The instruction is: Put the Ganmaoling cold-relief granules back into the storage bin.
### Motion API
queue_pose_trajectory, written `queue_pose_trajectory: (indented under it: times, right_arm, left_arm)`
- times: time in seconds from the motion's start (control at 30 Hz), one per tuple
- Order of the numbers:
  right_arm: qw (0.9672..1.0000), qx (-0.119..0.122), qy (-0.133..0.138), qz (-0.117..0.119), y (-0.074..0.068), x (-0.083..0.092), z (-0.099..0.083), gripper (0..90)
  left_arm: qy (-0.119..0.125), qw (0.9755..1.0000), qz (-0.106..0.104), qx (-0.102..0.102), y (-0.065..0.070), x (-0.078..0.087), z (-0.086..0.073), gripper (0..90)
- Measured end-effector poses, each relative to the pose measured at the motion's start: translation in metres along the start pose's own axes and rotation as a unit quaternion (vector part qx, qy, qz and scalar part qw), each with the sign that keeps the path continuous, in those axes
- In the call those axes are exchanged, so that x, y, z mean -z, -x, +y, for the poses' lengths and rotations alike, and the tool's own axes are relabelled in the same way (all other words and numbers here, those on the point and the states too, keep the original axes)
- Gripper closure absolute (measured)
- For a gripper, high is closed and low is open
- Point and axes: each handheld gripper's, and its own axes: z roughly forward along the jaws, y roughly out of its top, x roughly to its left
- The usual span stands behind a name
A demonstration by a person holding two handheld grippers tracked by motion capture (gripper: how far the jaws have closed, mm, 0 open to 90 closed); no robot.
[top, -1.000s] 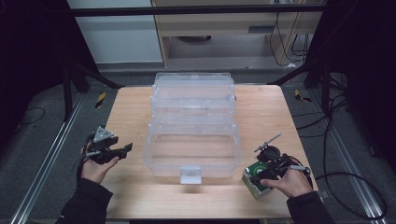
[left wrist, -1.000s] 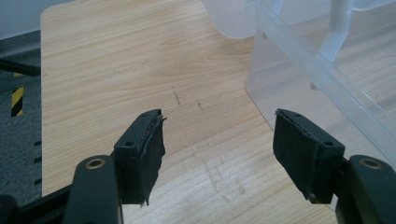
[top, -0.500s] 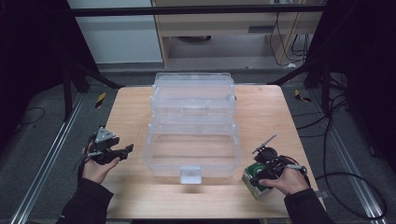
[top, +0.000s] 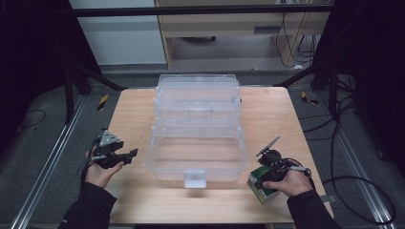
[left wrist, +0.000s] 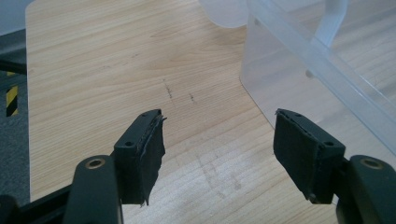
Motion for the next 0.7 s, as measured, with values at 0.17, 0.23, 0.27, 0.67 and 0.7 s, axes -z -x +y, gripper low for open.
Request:
queue_pose_trajectory:
  times: [0.17,0.23,0.27,0.67,0.7]
  right_arm:
    - [0.9999,-0.004,-0.011,-0.003,-0.002,0.001,0.002,15.8]
    - [0.9999,-0.002,-0.013,-0.003,-0.002,0.002,0.002,16.5]
    - [0.9999,0.002,-0.012,-0.003,-0.001,0.002,0.002,16.7]
    - [0.9997,0.007,0.021,-0.004,0.002,0.02,-0.004,17.3]
    - [0.9996,0.01,0.026,-0.007,0.003,0.023,-0.004,17.3]
  left_arm:
    - [-0.002,1.0,0.0,-0.003,0.0,0.0,0.0,32.7]
    - [-0.003,1.0,0.0,-0.004,0.001,0.0,0.0,32.7]
    - [-0.003,1.0,0.001,-0.004,0.0,0.001,0.0,32.7]
    - [-0.006,1.0,0.002,-0.007,0.001,-0.001,0.0,32.7]
    - [-0.007,0.9999,0.002,-0.007,0.001,-0.001,0.0,32.7]
